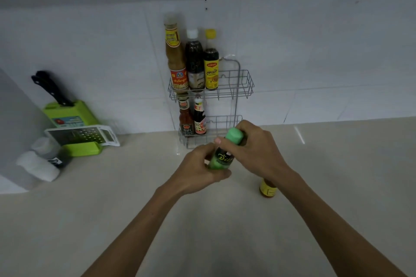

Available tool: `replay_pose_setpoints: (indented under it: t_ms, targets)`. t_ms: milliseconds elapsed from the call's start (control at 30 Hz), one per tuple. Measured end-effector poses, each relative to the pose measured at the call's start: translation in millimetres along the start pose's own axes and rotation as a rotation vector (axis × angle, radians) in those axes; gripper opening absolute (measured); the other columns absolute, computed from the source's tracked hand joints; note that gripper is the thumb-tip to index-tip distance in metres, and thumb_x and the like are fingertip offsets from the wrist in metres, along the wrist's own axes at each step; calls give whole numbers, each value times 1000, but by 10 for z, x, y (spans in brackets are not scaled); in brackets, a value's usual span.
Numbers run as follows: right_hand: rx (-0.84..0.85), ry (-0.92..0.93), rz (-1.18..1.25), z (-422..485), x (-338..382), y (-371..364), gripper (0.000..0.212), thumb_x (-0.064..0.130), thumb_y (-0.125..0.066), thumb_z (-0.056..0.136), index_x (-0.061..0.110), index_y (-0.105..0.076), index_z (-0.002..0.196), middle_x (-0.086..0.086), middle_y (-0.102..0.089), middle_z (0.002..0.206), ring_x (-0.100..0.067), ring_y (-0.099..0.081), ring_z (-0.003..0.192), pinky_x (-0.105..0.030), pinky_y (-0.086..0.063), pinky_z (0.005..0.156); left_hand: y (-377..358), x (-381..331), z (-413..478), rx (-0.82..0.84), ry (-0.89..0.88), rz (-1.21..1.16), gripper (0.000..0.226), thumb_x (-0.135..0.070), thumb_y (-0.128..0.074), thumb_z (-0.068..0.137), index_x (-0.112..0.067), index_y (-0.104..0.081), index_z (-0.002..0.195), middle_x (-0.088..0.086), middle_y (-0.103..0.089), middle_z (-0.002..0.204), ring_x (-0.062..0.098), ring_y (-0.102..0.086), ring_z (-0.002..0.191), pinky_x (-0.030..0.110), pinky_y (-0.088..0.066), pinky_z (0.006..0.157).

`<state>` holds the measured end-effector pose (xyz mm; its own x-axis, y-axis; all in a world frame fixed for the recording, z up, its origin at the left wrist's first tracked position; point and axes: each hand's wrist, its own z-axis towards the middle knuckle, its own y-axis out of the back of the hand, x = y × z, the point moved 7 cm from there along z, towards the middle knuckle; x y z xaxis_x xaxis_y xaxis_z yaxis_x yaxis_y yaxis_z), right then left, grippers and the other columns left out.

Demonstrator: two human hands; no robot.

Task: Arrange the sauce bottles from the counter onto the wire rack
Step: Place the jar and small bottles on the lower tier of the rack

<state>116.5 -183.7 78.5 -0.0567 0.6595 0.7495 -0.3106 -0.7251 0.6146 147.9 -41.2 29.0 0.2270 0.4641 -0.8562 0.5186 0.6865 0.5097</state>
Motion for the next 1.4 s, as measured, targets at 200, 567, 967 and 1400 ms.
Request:
replay_pose_setpoints:
  t_ms: [200,567,967,1400]
  targets:
    - [68,-52,0,324,-176,-172,45,58,-73,75,21,-59,97,8,-64,76,-2,-60,67,-19,-49,59,209,73,323,-194,-29,96,50,-35,-88,65,-29,-70,111,-7,-72,98,12,-67,91,24,-55,80]
    - [14,-137,0,1032,-574,-518,35,37,-73,82,15,-63,107,1,-67,92,-18,-63,87,-26,-47,73,250,527,1152,-250,57,149,65,-15,-78,78,-17,-54,139,2,-64,132,20,-61,121,18,-41,99]
    - [111,-314,-62,1686,-1241,-1304,36,30,-67,88,2,-57,109,-17,-67,103,-33,-63,96,-32,-46,71,357,1207,1676,-216,223,267,58,3,-47,79,-21,-62,129,14,-65,126,39,-57,119,34,-49,98]
    - [154,-357,-151,1985,-1449,-1612,40,29,-67,89,3,-55,117,-19,-66,113,-36,-61,107,-36,-48,81,356,1358,1769,-197,247,210,50,4,-50,81,-13,-62,126,16,-64,124,37,-57,116,33,-48,97]
